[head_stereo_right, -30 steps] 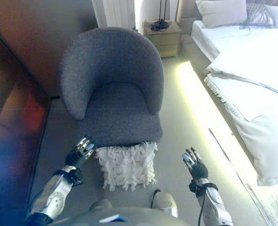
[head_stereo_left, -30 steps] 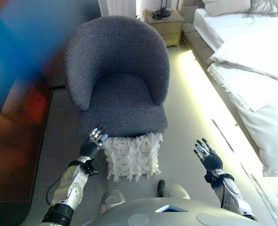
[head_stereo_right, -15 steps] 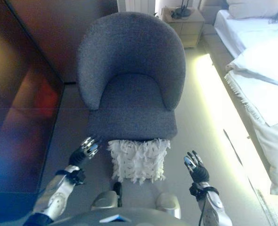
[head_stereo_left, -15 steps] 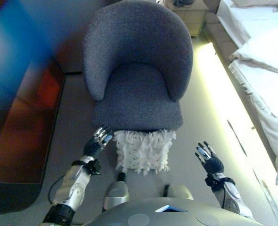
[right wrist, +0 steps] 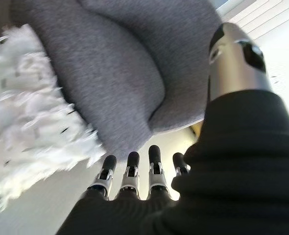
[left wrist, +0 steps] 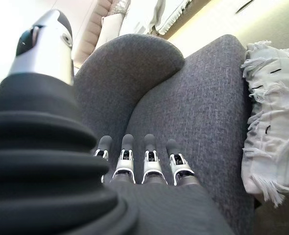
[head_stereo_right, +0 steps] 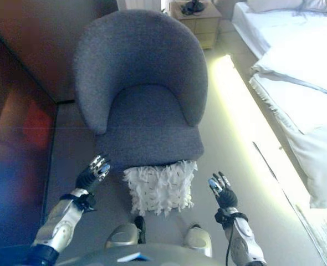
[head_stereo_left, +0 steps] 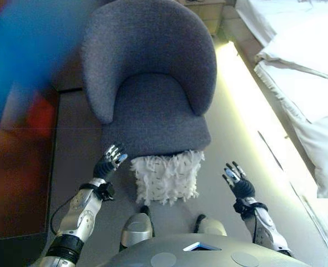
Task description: Pick up the cushion and take it to the sofa
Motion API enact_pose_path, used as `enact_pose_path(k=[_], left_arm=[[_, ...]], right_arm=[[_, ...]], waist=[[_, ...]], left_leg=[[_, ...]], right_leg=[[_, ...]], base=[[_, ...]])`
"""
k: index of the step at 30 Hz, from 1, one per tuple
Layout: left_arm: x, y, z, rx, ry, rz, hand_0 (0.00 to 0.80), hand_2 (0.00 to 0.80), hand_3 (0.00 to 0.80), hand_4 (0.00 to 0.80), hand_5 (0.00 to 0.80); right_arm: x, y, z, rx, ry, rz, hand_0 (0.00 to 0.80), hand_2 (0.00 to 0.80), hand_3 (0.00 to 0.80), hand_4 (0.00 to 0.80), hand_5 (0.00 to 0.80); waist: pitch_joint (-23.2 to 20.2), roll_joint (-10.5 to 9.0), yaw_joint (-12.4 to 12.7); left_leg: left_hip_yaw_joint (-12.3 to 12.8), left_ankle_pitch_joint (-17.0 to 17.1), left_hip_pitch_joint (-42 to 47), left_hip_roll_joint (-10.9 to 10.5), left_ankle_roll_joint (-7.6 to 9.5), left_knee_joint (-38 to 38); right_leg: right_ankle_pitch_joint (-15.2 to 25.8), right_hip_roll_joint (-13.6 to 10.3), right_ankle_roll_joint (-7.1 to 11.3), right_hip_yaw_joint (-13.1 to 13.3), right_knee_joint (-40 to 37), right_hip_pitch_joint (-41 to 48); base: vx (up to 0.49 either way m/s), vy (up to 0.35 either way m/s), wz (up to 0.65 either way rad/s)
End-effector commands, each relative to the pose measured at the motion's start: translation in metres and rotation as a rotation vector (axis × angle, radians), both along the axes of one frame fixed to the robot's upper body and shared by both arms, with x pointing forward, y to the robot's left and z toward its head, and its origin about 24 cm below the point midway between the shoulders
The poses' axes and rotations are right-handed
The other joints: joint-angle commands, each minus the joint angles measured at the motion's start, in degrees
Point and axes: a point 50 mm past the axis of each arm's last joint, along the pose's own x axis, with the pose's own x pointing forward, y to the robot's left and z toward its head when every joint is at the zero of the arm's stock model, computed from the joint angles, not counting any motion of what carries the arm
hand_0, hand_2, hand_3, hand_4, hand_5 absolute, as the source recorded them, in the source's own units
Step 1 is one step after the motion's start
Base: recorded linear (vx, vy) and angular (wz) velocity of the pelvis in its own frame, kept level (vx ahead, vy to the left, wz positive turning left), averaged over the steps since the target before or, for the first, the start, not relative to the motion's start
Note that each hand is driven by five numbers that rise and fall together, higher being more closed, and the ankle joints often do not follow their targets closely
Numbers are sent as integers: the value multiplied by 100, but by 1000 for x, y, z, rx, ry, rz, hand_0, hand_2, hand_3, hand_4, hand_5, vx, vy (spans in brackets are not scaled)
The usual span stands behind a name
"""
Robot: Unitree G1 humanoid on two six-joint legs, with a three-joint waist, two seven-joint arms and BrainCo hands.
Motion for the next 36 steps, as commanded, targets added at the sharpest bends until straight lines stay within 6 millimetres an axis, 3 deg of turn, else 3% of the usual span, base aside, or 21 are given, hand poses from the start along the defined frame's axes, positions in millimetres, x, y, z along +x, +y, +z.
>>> enact_pose_path(k=[1, 7, 11, 15, 17, 18, 23, 29, 36], left_arm=[[42, -5, 33, 42, -171, 11, 0, 0, 0, 0, 0], [74, -20, 45, 164, -272, 29, 0, 0, 0, 0, 0], [95, -26, 57, 198, -330, 65, 0, 0, 0, 0, 0], [119, -36, 78, 215, -387, 102, 0, 0, 0, 0, 0], [127, -40, 88, 236, -413, 119, 0, 0, 0, 0, 0], [135, -42, 98, 244, -438, 133, 0, 0, 0, 0, 0], [143, -37, 113, 236, -472, 219, 0, 0, 0, 0, 0], [152, -21, 132, 244, -485, 329, 0, 0, 0, 0, 0], [162, 7, 150, 273, -443, 427, 0, 0, 0, 0, 0]], right_arm=[[54, 7, 39, -20, -236, -13, 0, 0, 0, 0, 0], [89, 13, 60, -185, -320, 91, 0, 0, 0, 0, 0], [123, 2, 78, -278, -326, 123, 0, 0, 0, 0, 0], [161, -8, 108, -352, -350, 83, 0, 0, 0, 0, 0], [173, -11, 123, -374, -378, 64, 0, 0, 0, 0, 0], [183, -14, 137, -406, -405, 51, 0, 0, 0, 0, 0], [204, -20, 173, -498, -448, 29, 0, 0, 0, 0, 0], [220, -25, 214, -601, -516, 21, 0, 0, 0, 0, 0], [227, -31, 244, -583, -557, 18, 0, 0, 0, 0, 0]], waist=[[706, -48, -102], [1293, -140, -164], [1652, -107, -145], [2004, 47, -56], [2116, 132, -52], [2246, 233, -76], [2322, 465, -43], [2322, 685, -110], [2322, 743, -216]], left_leg=[[-509, -15, -525, 74, 126, 221], [-866, -194, -1666, 416, -85, 1304], [-999, -148, -2189, 502, -224, 1599], [-1077, -295, -2739, 552, -342, 2037], [-1129, -339, -3027, 523, -344, 2243], [-1207, -437, -3338, 487, -341, 2554], [-1303, -653, -4234, 526, -300, 3300], [-1245, -965, -5423, 650, -208, 4344], [-1320, -1246, -6454, 652, -149, 5354]], right_leg=[[1311, -622, 270, 479, -349, -471], [948, -524, 223, 476, 26, -1050], [674, -568, 195, 433, 508, -1532], [317, -632, 150, 425, 1196, -2088], [247, -648, 84, 548, 1518, -2440], [138, -623, 27, 760, 1934, -2842], [-201, -702, -32, 974, 3020, -3963], [-579, -767, -160, 1254, 4382, -5289], [-954, -805, -290, 1508, 5368, -6360]], base=[[-229, -235, -9], [-135, -187, 7], [-127, -49, 8], [-103, -13, 16], [-116, -14, 12], [-94, -18, 22], [-49, 30, 29], [7, 12, 12], [78, -15, 30]])
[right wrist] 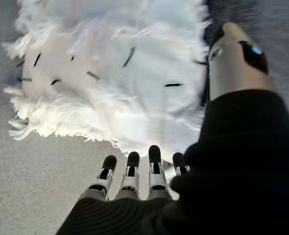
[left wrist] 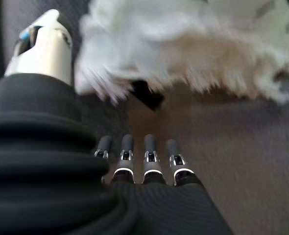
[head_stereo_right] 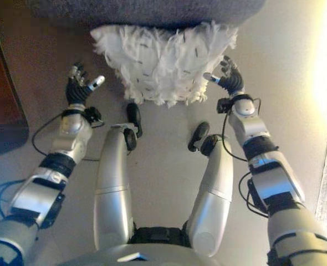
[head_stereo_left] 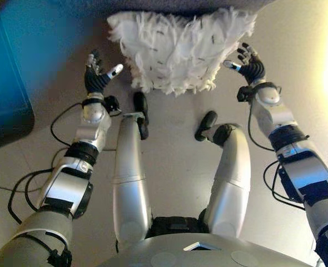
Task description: Pick up the cushion and take it to the sofa
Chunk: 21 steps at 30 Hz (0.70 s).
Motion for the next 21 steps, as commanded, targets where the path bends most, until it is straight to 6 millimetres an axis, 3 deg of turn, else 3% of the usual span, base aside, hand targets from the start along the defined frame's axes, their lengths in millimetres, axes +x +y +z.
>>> enact_pose_path(k=[1, 7, 16, 21], left_arm=[[1, 14, 6, -58, -10, 89, 0, 0, 0, 0, 0], [8, 10, 17, -26, -1, -12, 0, 0, 0, 0, 0], [33, -15, 59, -91, 36, -301, 0, 0, 0, 0, 0], [40, -19, 70, -1, 85, -302, 0, 0, 0, 0, 0]], right_arm=[[2, -12, 20, 9, -41, -23, 0, 0, 0, 0, 0], [7, -12, 32, 64, -34, -20, 0, 0, 0, 0, 0], [16, -8, 43, 109, 44, 69, 0, 0, 0, 0, 0], [19, -3, 48, 82, 66, 73, 0, 0, 0, 0, 0]], waist=[[-49, 425, -71], [-49, 379, -92], [-49, 377, -301], [-49, 372, -362]], left_leg=[[-298, -867, 4, 204, -160, 587], [-379, -1111, -513, 184, -111, 1340], [-388, -1483, -1027, 422, -70, 2367], [-361, -1623, -1100, 515, -29, 2675]], right_leg=[[778, -85, 302, 935, -453, -287], [526, -32, 207, 1009, 146, -778], [288, -106, 157, 1261, 951, -1304], [247, -172, 133, 1355, 1175, -1398]], base=[[102, -25, 13], [86, -10, 1], [70, 33, 0], [50, 32, -1]])
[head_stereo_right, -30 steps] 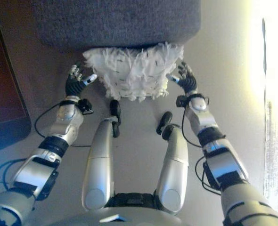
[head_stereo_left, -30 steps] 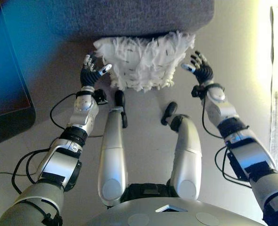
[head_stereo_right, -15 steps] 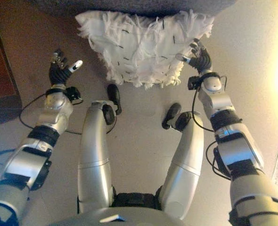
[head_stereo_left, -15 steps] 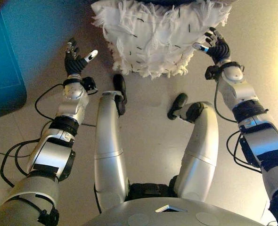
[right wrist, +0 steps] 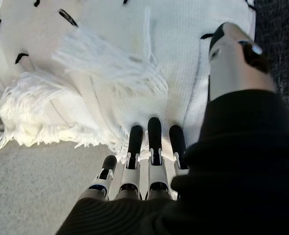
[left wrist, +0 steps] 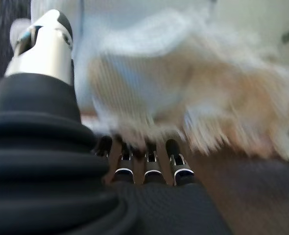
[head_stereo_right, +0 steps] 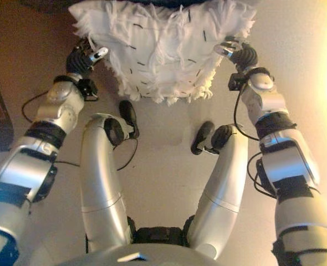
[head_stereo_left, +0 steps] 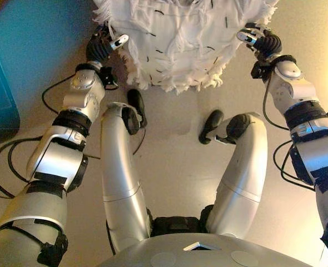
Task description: Pick up the cushion and take it to the sofa
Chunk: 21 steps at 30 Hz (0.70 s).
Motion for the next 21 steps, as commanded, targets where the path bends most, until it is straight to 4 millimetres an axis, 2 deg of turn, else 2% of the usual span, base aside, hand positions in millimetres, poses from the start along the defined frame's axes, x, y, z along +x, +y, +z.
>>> enact_pose_path(k=[1, 9, 12, 17, 21], left_arm=[[5, 11, 14, 37, 16, 49, 0, 0, 0, 0, 0], [7, 15, 20, 65, 20, 89, 0, 0, 0, 0, 0], [5, 22, 15, 52, 30, 99, 0, 0, 0, 0, 0], [3, 30, 8, 8, 35, 86, 0, 0, 0, 0, 0], [4, 25, 10, 8, 24, 54, 0, 0, 0, 0, 0]], right_arm=[[4, 2, 3, -5, 36, -10, 0, 0, 0, 0, 0], [1, 2, -1, 35, 20, -55, 0, 0, 0, 0, 0], [-4, -13, -13, 42, 53, -93, 0, 0, 0, 0, 0], [-15, -51, -35, 35, 131, -180, 0, 0, 0, 0, 0], [-17, -61, -38, -2, 162, -181, 0, 0, 0, 0, 0]], waist=[[-59, 291, -101], [-59, 239, -201], [-59, 205, -246], [-59, 190, -271], [-59, 203, -237]], left_leg=[[-282, -1035, 323, 351, -201, 588], [-310, -1200, 136, 442, -152, 903], [-321, -1240, 91, 490, -149, 995], [-360, -1323, 50, 568, -144, 1171], [-400, -1368, -9, 576, -146, 1284]], right_leg=[[847, 11, 105, 750, -782, -32], [787, 1, 35, 851, -584, -243], [795, -13, 27, 885, -539, -301], [784, -52, 25, 959, -414, -357], [761, -93, 13, 970, -349, -377]], base=[[52, 33, -5], [27, 38, -1], [15, 55, -5], [17, 50, -4], [0, 0, 0]])
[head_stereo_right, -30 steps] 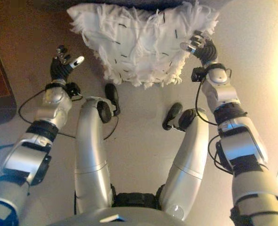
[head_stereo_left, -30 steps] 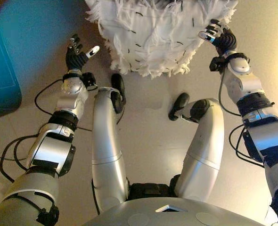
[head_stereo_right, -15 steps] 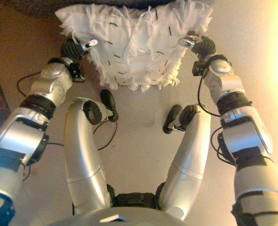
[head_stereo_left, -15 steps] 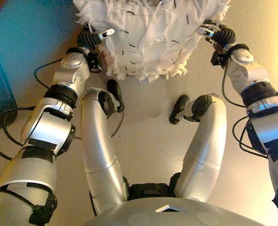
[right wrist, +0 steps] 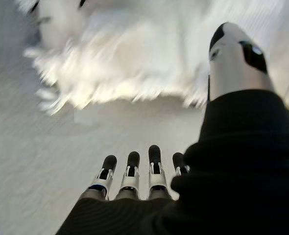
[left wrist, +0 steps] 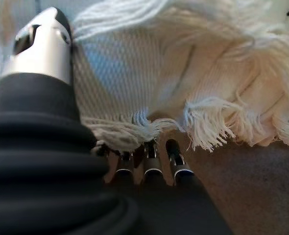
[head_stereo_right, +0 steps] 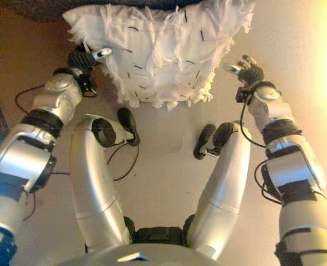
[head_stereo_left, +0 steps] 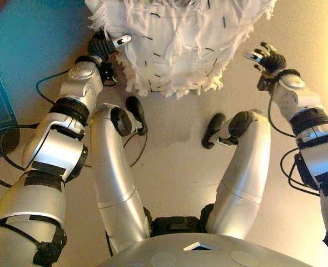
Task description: Pick up the cushion and take it to the sofa
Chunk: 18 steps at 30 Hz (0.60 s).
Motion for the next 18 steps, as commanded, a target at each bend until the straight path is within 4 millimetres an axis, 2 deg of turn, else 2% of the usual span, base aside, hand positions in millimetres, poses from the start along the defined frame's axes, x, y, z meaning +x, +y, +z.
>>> enact_pose_path(k=[1, 7, 18], left_arm=[[-1, 9, 12, -42, -71, 1, 0, 0, 0, 0, 0], [-1, 1, 12, -17, -78, -36, 0, 0, 0, 0, 0], [-2, -15, 12, -27, -100, -103, 0, 0, 0, 0, 0]], right_arm=[[-2, -14, 8, -4, -30, -4, 0, 0, 0, 0, 0], [5, 2, 20, -22, -52, 65, 0, 0, 0, 0, 0], [15, 49, 32, -50, -91, 281, 0, 0, 0, 0, 0]], waist=[[-57, 200, -40], [-57, 272, 39], [-57, 387, 111]], left_leg=[[-612, -1005, 231, 284, -436, 419], [-576, -1057, 227, 232, -463, 453], [-624, -1167, 219, 176, -573, 601]], right_leg=[[906, -115, -24, 511, -1013, -48], [856, -173, -49, 542, -992, -51], [730, -242, -68, 664, -837, -57]], base=[[0, 0, 0], [0, 0, 0], [5, -9, 6]])
